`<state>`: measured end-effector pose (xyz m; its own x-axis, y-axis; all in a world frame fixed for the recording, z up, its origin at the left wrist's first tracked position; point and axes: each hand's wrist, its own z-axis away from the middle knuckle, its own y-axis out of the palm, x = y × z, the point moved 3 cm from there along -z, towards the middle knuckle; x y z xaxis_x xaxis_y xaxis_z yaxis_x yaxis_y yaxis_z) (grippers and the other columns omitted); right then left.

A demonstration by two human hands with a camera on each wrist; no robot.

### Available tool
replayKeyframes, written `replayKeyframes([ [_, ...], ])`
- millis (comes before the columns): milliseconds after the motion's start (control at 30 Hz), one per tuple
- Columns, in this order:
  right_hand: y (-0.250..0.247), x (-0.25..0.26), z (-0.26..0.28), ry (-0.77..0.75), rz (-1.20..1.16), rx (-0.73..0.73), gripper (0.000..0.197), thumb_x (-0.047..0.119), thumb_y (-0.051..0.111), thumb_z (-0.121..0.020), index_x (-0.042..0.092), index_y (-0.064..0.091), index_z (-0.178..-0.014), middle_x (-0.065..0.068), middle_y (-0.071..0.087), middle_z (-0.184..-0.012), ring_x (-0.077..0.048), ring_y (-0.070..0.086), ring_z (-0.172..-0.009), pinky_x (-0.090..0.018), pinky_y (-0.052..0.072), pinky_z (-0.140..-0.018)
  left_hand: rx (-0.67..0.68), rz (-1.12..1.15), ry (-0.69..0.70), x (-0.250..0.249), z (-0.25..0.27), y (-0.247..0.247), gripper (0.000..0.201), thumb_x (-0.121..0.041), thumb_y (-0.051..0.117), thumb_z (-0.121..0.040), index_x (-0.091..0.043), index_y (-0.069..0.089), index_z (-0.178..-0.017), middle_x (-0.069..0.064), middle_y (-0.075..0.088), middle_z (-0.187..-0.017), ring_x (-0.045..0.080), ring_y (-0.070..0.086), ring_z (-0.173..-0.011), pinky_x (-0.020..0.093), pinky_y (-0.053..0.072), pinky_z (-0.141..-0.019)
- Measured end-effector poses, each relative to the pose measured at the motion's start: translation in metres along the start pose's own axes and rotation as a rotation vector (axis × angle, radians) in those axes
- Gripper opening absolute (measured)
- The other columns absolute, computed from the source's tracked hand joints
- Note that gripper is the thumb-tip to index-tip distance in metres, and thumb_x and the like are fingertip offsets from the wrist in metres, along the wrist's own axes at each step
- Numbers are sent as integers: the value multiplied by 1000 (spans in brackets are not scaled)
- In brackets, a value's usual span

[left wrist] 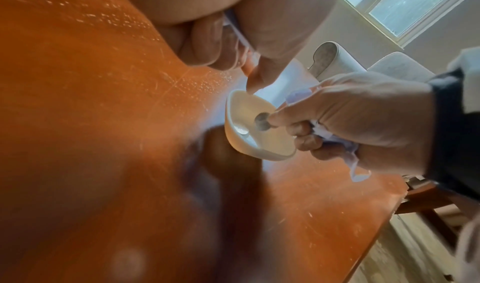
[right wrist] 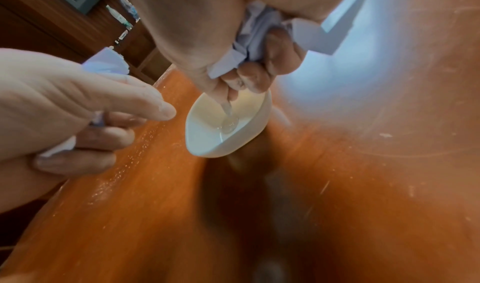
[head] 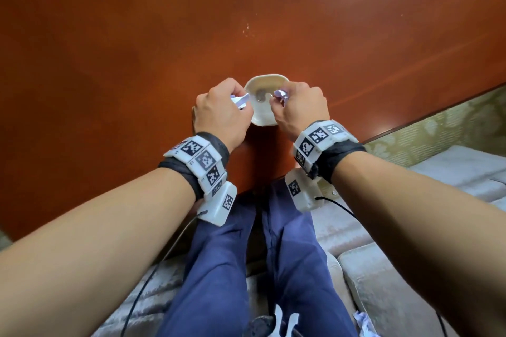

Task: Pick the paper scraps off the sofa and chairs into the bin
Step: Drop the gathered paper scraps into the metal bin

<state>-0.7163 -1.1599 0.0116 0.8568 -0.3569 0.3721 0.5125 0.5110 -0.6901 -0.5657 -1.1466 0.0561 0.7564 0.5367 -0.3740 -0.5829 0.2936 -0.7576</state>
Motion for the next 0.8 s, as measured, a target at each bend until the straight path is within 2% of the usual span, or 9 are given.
replayKeyframes([
  [100,3,0,-5,19,70,-13,34,41,49,-90,21,66,-110,-14,67,-97,-41,61,-91,-34,46,-71,15,7,-4,10,-1,1,5,-30,62,-84,-25,60,-84,-5,62,-80,26,41,-77,26,31,-69],
  [200,-4,-2,-2,27,69,-27,31,39,49,-91,22,67,-110,-16,66,-98,-41,60,-91,-36,49,-74,25,18,-8,14,0,-1,4,-29,61,-84,-26,59,-83,-4,62,-80,26,41,-77,26,31,-69],
  [367,-30,-2,12,50,68,-53,28,36,49,-89,24,67,-107,-13,67,-99,-39,61,-91,-30,42,-68,58,21,32,-2,8,-16,5,-27,60,-84,-24,61,-88,-1,64,-84,27,40,-79,27,32,-70],
  [567,-105,6,56,108,62,-155,28,37,48,-90,24,67,-106,-12,70,-96,-38,63,-87,-29,41,-67,88,-9,171,-62,27,-64,8,-32,60,-86,-24,61,-87,-1,64,-86,25,41,-81,27,32,-70],
  [700,-178,8,101,146,64,-230,24,33,49,-91,20,67,-101,-13,71,-92,-36,64,-83,-27,38,-65,87,-17,294,-117,49,-107,8,-32,62,-86,-25,60,-85,1,66,-85,27,47,-81,28,36,-73],
  [800,-235,1,140,201,62,-301,25,34,50,-89,20,67,-101,-14,71,-92,-37,65,-84,-29,41,-65,76,-22,372,-164,75,-140,7,-33,63,-85,-26,61,-85,3,66,-85,32,55,-88,28,37,-73],
])
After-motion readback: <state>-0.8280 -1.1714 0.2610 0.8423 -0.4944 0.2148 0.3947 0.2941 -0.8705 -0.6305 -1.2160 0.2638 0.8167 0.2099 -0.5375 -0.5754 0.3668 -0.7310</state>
